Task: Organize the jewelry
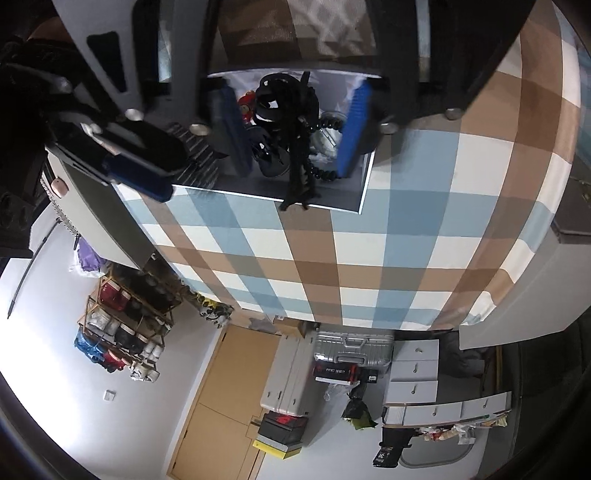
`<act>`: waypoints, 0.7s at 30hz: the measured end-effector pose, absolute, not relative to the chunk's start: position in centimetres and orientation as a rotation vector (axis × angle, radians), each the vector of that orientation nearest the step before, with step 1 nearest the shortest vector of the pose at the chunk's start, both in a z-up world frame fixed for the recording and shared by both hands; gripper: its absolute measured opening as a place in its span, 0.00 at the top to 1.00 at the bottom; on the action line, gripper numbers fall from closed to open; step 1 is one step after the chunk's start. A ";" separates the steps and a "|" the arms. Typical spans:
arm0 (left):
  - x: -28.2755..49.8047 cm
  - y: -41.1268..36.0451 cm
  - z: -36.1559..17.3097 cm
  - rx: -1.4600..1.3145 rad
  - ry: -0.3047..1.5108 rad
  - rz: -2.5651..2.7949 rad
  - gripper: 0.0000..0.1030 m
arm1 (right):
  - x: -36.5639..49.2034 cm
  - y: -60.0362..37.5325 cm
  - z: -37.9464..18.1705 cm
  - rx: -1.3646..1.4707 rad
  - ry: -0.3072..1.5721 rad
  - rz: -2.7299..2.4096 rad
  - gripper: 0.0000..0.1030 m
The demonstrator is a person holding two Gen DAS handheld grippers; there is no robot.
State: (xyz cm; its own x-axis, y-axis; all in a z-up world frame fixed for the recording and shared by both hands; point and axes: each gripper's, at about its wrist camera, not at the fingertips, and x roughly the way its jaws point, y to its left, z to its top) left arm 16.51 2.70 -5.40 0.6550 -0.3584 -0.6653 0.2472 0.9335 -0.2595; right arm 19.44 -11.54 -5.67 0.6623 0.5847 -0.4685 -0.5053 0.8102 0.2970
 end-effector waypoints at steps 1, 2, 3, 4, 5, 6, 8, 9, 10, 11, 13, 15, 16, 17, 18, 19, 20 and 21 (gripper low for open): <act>16.3 2.8 -5.2 -0.151 0.781 -0.335 0.55 | 19.2 -11.7 -5.5 0.153 0.569 0.615 0.46; 16.2 2.9 -5.1 -0.151 0.778 -0.336 0.55 | 19.1 -11.9 -5.3 0.160 0.563 0.611 0.42; 16.2 3.0 -5.1 -0.149 0.778 -0.335 0.55 | 19.0 -12.2 -5.1 0.167 0.557 0.604 0.39; 16.1 3.0 -4.9 -0.146 0.774 -0.329 0.55 | 18.9 -12.4 -4.9 0.174 0.552 0.596 0.38; 15.9 3.0 -4.8 -0.141 0.770 -0.326 0.54 | 18.8 -12.7 -4.8 0.179 0.547 0.588 0.38; 15.7 3.0 -4.6 -0.133 0.767 -0.322 0.54 | 18.7 -12.9 -4.5 0.184 0.543 0.579 0.35; 15.5 3.0 -4.4 -0.126 0.760 -0.313 0.54 | 18.4 -13.3 -4.2 0.193 0.535 0.564 0.31; 15.4 3.1 -4.2 -0.126 0.755 -0.308 0.54 | 18.2 -13.5 -4.0 0.196 0.526 0.558 0.31; 15.3 3.1 -4.0 -0.126 0.749 -0.302 0.54 | 17.9 -13.7 -3.8 0.196 0.519 0.553 0.30; 15.2 3.1 -3.9 -0.125 0.744 -0.296 0.53 | 17.7 -13.8 -3.6 0.194 0.512 0.546 0.28; 14.9 3.2 -3.5 -0.125 0.733 -0.264 0.40 | 17.2 -14.1 -3.2 0.195 0.492 0.528 0.23; 14.6 3.3 -3.3 -0.132 0.716 -0.238 0.35 | 16.5 -14.2 -2.8 0.195 0.469 0.525 0.13; 14.2 3.3 -3.1 -0.139 0.701 -0.226 0.35 | 16.2 -14.3 -2.6 0.191 0.458 0.522 0.11; 14.1 3.3 -3.0 -0.138 0.692 -0.218 0.35 | 15.8 -14.3 -2.4 0.187 0.446 0.519 0.09; 13.8 3.3 -2.8 -0.133 0.678 -0.202 0.35 | 15.4 -14.3 -2.1 0.180 0.429 0.518 0.06; 13.7 3.3 -2.7 -0.131 0.665 -0.191 0.35 | 15.0 -14.3 -1.8 0.174 0.415 0.516 0.05; 13.4 3.3 -2.5 -0.129 0.643 -0.177 0.34 | 14.7 -14.4 -1.7 0.170 0.402 0.513 0.03; 13.0 3.3 -2.2 -0.126 0.618 -0.165 0.29 | 14.2 -14.5 -1.4 0.166 0.382 0.507 0.01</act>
